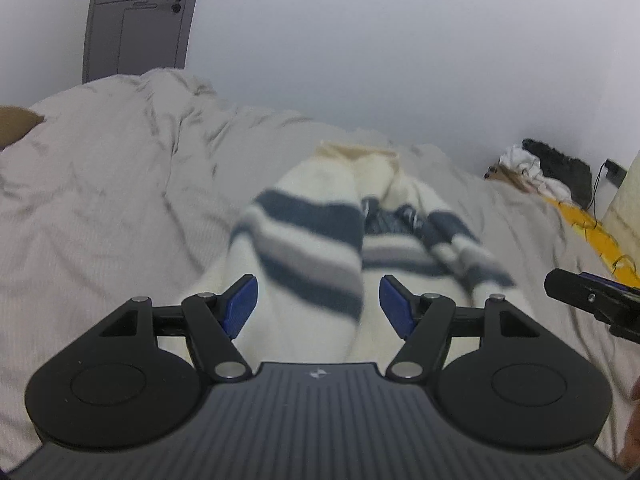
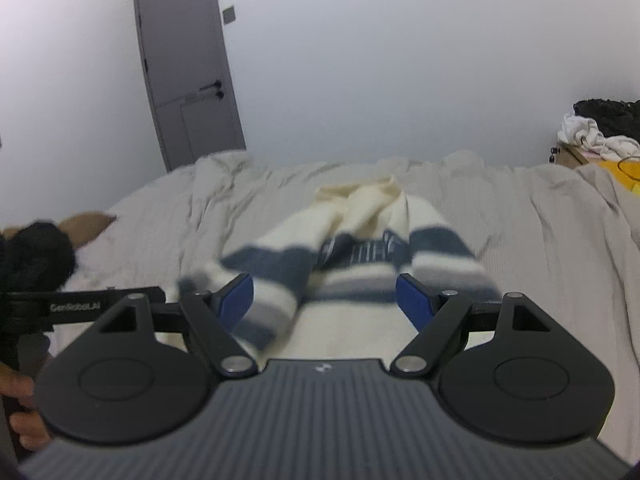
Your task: Fold large clothes
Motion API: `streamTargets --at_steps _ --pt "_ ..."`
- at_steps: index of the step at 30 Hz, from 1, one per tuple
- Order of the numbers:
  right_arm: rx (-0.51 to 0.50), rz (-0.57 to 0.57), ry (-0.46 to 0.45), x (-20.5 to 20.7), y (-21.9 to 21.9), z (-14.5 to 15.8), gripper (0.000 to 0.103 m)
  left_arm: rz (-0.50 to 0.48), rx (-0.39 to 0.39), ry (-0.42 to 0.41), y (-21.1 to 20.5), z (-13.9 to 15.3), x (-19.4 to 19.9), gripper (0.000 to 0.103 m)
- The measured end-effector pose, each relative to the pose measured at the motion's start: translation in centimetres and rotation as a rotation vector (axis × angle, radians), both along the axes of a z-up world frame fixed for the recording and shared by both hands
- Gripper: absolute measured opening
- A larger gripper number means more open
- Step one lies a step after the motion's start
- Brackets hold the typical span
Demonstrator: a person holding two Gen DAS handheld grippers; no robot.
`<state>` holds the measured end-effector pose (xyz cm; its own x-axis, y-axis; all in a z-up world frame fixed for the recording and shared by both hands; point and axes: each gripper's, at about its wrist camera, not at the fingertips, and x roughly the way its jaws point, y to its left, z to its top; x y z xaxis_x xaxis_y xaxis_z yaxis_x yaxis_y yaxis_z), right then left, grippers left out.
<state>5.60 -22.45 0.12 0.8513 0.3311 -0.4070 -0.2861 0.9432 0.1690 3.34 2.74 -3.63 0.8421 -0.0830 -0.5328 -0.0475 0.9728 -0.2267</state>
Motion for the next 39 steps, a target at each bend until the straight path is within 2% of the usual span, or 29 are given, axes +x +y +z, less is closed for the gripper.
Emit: streamTargets --at_steps 5,11,16,19,22,24,26,29,31,34,36,39 --pt "0.011 0.029 0.036 -2.1 0.4 -1.2 0.080 0.027 -0.032 0.039 -0.2 -3.2 -2.3 0.072" --pt "0.031 0.025 0.077 -2.1 0.7 -2.4 0.080 0.056 -0.028 -0.009 -0.7 -3.8 -3.6 0.072" --pt "0.045 0.028 0.106 -1.5 0.6 -3.8 0.080 0.105 0.034 -0.009 -1.2 -4.6 -2.7 0.071" --pt "0.065 0.033 0.142 -1.0 0.6 -4.6 0.080 0.117 0.109 0.013 -1.9 -5.2 -1.8 0.061" --pt "0.088 0.033 0.175 -0.5 0.7 -5.1 0.080 0.137 0.186 0.035 -2.4 -5.8 -1.0 0.042" --pt "0.101 0.036 0.199 -0.2 0.8 -5.5 0.080 0.143 0.190 0.035 -2.1 -5.8 -0.7 0.021" --pt "0.109 0.047 0.219 0.0 0.9 -5.8 0.080 0.139 0.154 0.014 -1.5 -5.6 -0.7 0.010" --pt "0.104 0.059 0.232 0.1 1.3 -6.1 0.080 0.112 0.075 -0.046 -1.0 -5.0 -1.1 0.008" --pt "0.107 0.062 0.235 0.1 1.4 -6.1 0.080 0.056 0.042 -0.064 -1.3 -4.8 -1.3 0.008" --pt "0.116 0.061 0.238 0.3 1.3 -6.1 0.080 -0.009 0.024 -0.088 -2.5 -4.6 -1.6 0.007" --pt "0.113 0.054 0.240 0.3 1.3 -6.2 0.080 -0.021 0.047 -0.082 -3.2 -4.7 -1.4 0.008" --pt "0.112 0.047 0.253 0.5 1.3 -6.4 0.080 -0.009 0.014 -0.034 -3.0 -5.7 -0.7 0.008"
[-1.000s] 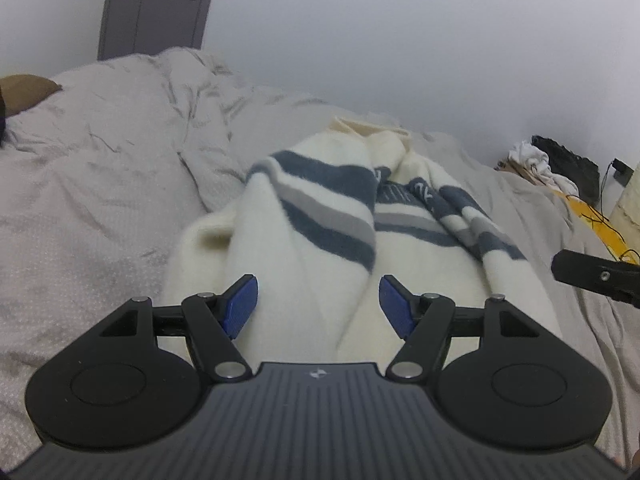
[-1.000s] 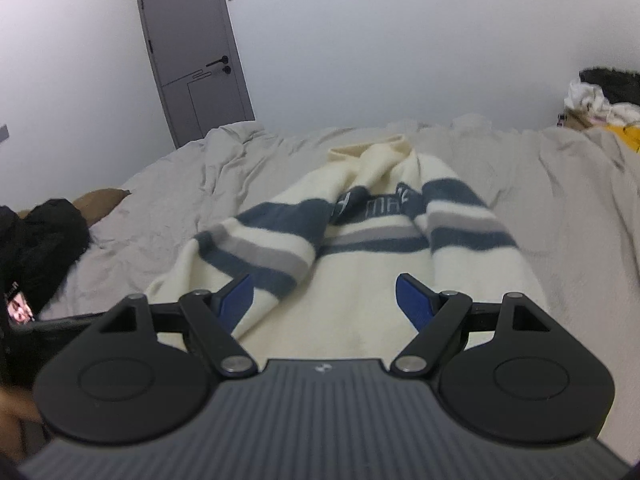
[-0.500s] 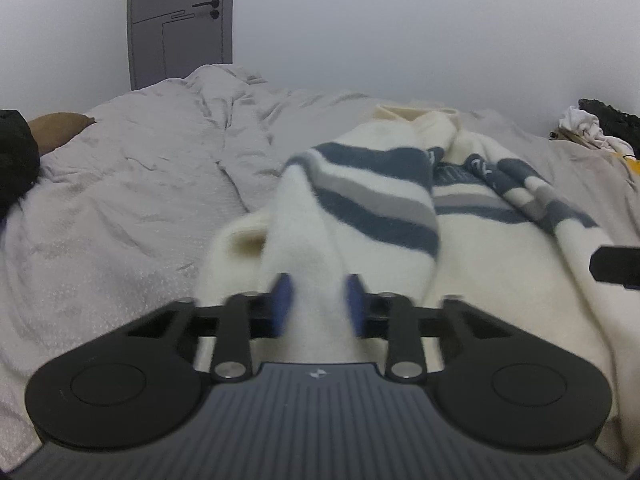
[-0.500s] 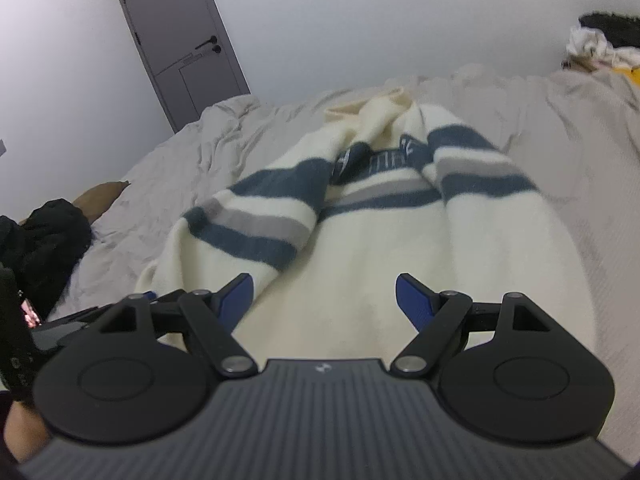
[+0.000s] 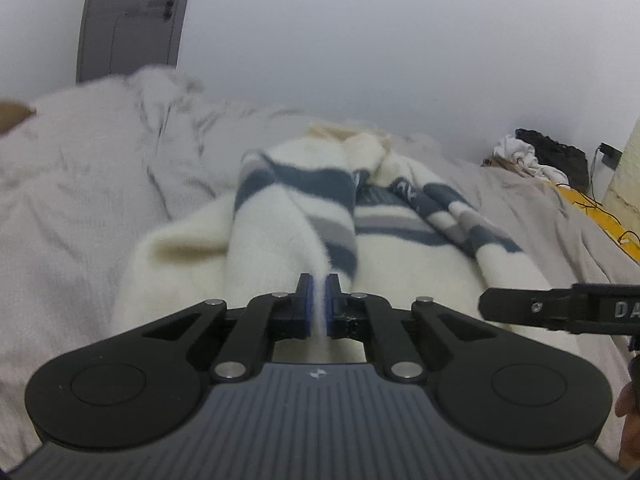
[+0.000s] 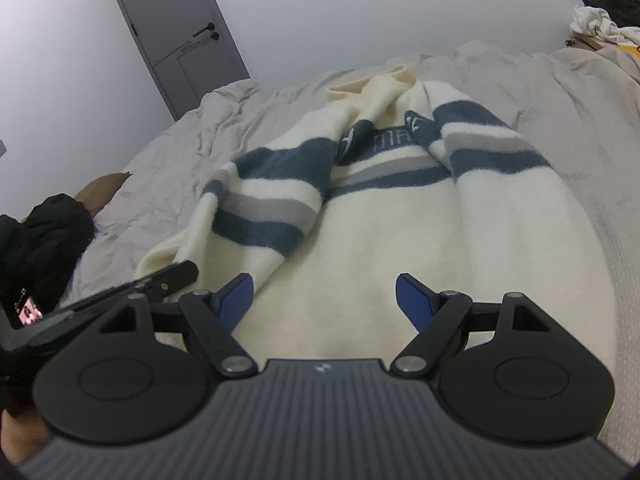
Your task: Fold large clothes
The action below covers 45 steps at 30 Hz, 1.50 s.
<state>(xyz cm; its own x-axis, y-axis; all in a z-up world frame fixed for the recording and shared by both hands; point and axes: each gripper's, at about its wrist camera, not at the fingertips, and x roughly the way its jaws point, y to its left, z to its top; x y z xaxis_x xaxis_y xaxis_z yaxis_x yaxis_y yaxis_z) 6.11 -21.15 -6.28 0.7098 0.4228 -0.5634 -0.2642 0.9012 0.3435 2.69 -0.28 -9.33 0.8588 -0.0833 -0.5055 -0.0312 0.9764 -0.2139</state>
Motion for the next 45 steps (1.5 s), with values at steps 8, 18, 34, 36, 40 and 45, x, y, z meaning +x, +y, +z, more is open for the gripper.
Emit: streamTargets --at_steps 8,18,34,36,40,45 --pt "-0.012 -0.001 0.005 0.2 0.2 -0.1 0.080 0.029 -0.050 0.033 1.6 -0.4 -0.6 0.010" --pt "0.002 -0.005 -0.017 -0.3 -0.3 0.5 0.080 0.068 -0.050 0.024 -0.1 0.1 -5.0 0.045" --pt "0.008 -0.027 -0.006 -0.3 -1.2 0.1 0.080 0.080 0.258 0.139 -5.0 -3.1 -4.2 0.063" --pt "0.006 -0.029 0.005 -0.1 -1.2 -0.1 0.080 0.091 0.297 0.141 -5.6 -3.4 -4.0 0.063" --pt "-0.004 -0.034 0.015 0.0 -1.3 -0.4 0.080 0.099 0.333 0.146 -6.0 -3.8 -3.7 0.063" --pt "-0.036 -0.045 0.019 0.1 -1.2 -0.8 0.080 0.138 0.299 0.172 -4.9 -4.1 -3.0 0.042"
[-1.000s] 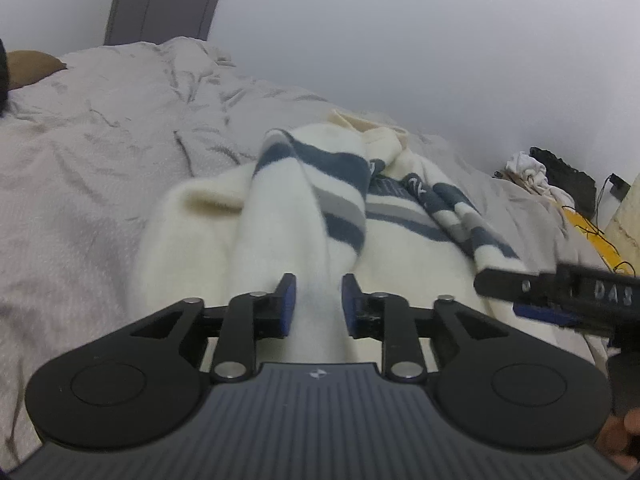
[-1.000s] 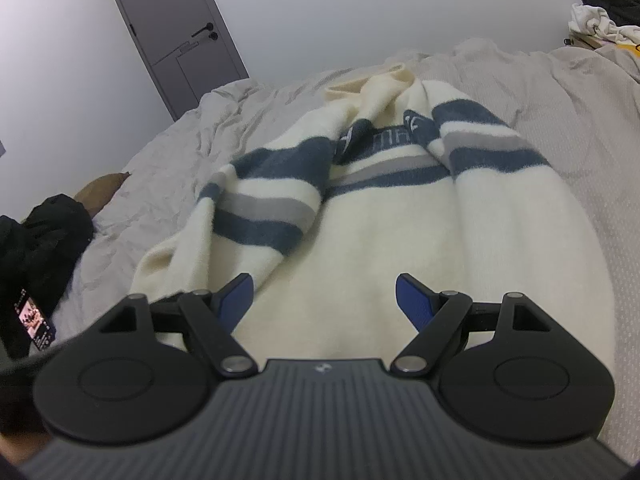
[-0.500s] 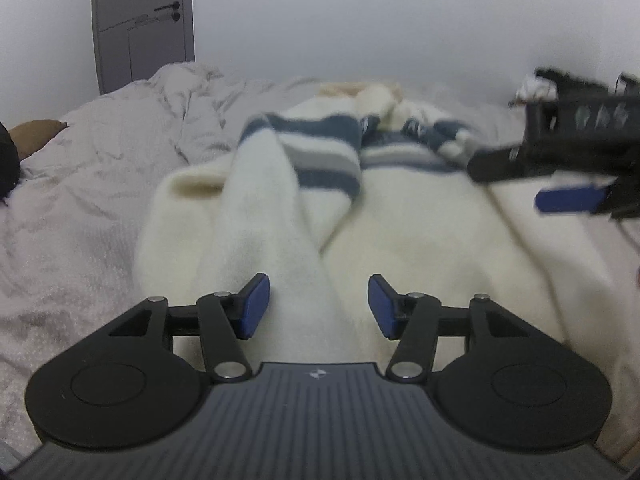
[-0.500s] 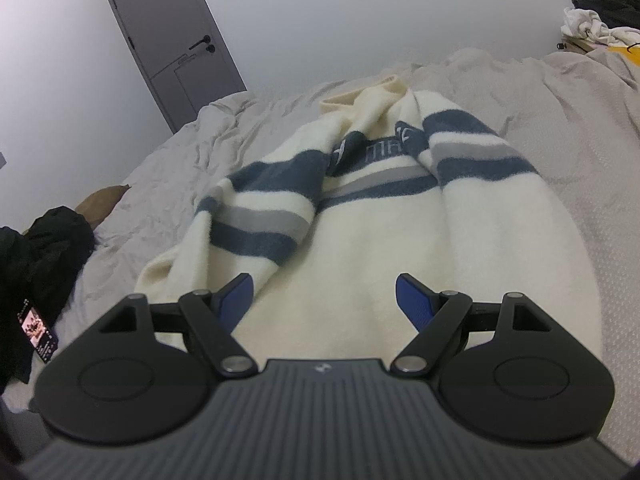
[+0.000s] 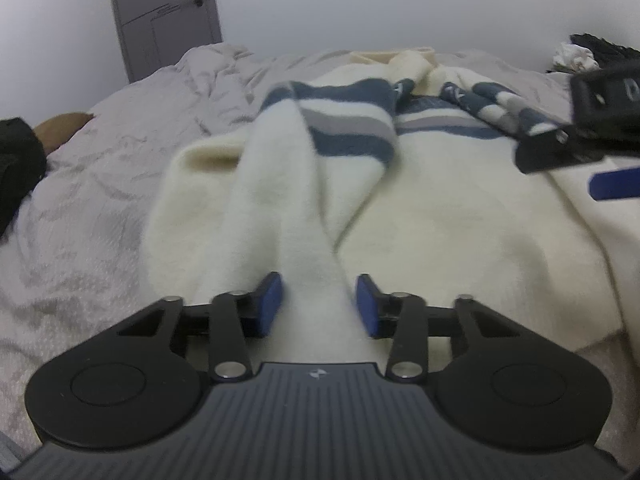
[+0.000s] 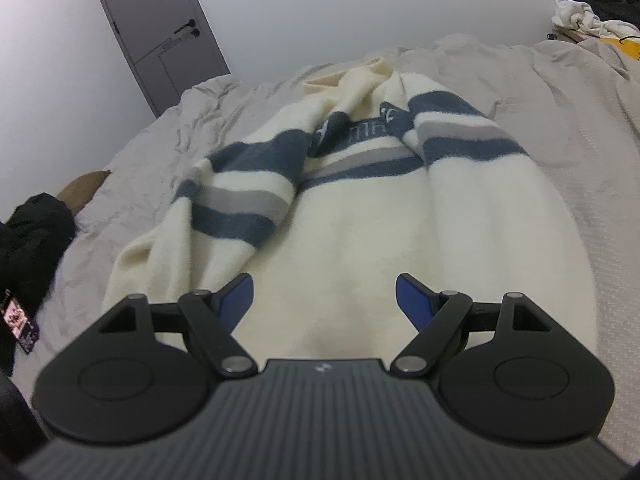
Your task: Fold large clothes
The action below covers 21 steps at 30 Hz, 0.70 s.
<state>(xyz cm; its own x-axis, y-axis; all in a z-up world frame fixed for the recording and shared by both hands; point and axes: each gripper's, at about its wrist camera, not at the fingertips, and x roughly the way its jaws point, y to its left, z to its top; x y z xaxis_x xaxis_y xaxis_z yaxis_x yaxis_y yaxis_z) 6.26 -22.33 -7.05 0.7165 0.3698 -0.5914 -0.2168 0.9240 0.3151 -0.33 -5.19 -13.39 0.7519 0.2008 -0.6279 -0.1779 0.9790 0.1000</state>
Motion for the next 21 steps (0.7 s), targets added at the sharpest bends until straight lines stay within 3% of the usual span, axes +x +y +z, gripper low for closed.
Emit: streamTargets --at_steps 1,4,6,11,16,21 --pt "-0.007 -0.004 0.000 0.0 0.0 -0.1 0.080 0.001 -0.004 0.002 0.0 0.0 0.3 0.040" --pt "-0.028 -0.017 -0.003 0.0 -0.1 -0.3 0.080 0.013 -0.014 0.000 0.6 0.1 0.5 0.022" --pt "-0.037 -0.023 -0.003 0.0 -0.3 -0.4 0.080 0.037 -0.074 -0.014 1.8 0.6 0.6 0.008" --pt "-0.029 -0.044 -0.012 -0.1 -0.9 -0.2 0.080 0.051 -0.149 -0.100 4.6 3.5 -0.4 0.006" --pt "-0.039 -0.067 -0.034 0.1 -1.1 0.0 0.080 0.051 -0.181 -0.227 9.8 9.6 -0.1 0.006" --pt "-0.075 -0.070 -0.054 1.6 -1.4 -0.4 0.080 0.071 -0.133 -0.281 17.6 16.3 4.4 0.005"
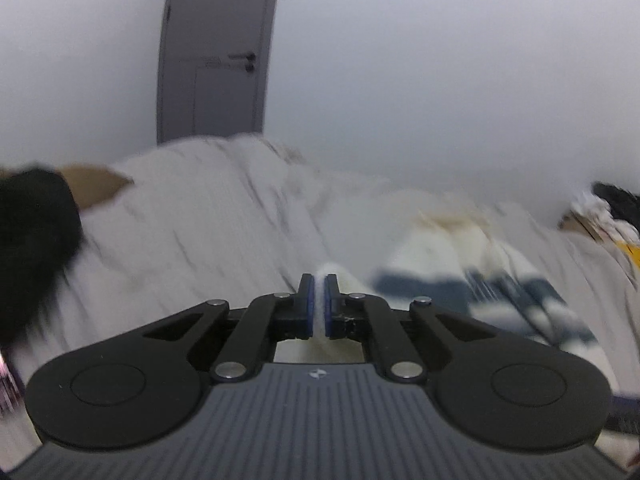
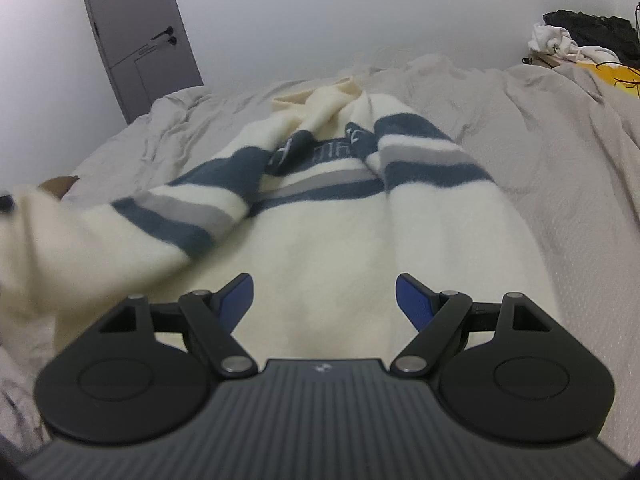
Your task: Fold large clothes
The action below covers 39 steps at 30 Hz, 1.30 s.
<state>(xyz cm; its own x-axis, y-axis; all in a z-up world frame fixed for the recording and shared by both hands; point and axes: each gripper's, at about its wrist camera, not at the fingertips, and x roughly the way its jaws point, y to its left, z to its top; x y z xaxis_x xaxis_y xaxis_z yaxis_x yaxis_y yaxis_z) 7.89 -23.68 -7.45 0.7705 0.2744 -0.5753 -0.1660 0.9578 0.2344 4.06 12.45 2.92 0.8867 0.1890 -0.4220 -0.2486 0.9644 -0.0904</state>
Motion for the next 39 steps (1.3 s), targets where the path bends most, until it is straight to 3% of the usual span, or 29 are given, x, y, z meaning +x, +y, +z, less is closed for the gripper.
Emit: streamTargets --at_steps 5,11,13,15,20,22,26,32,35,39 --pt "0.018 -0.020 0.003 2.1 -0.1 0.0 0.080 0.015 0.052 0.007 7.4 5.6 6.4 0.005" --pt "0.008 -0.029 -0.026 4.4 0.8 -0.2 0.080 0.074 0.284 0.062 14.2 8.7 16.8 0.005" --pt "0.006 -0.026 -0.022 5.4 1.2 -0.5 0.080 0.124 0.370 0.078 16.6 8.6 20.2 0.005" --pt "0.001 -0.017 -0.022 6.4 1.7 -0.7 0.080 0.177 0.400 0.106 19.5 7.8 23.8 0.005" --pt "0.020 0.004 -0.053 9.0 3.3 -1.0 0.080 0.344 0.480 0.193 26.5 2.1 31.5 0.000" --pt "0.005 0.017 -0.074 10.0 3.9 -1.1 0.080 0.404 0.419 0.223 29.7 -0.5 33.4 0.000" --pt "-0.041 0.032 -0.090 11.8 5.3 -2.3 0.080 0.433 0.306 0.258 33.4 -5.3 35.1 0.000" --pt "-0.047 0.050 -0.005 14.4 6.3 -5.0 0.080 0.409 0.137 0.319 34.4 -11.8 36.0 0.000" --pt "-0.063 0.058 -0.008 14.5 6.5 -5.6 0.080 0.404 0.110 0.321 33.4 -13.0 35.0 0.000" --pt "-0.047 0.058 -0.018 14.2 6.1 -5.3 0.080 0.394 0.066 0.294 30.6 -11.2 32.6 0.001"
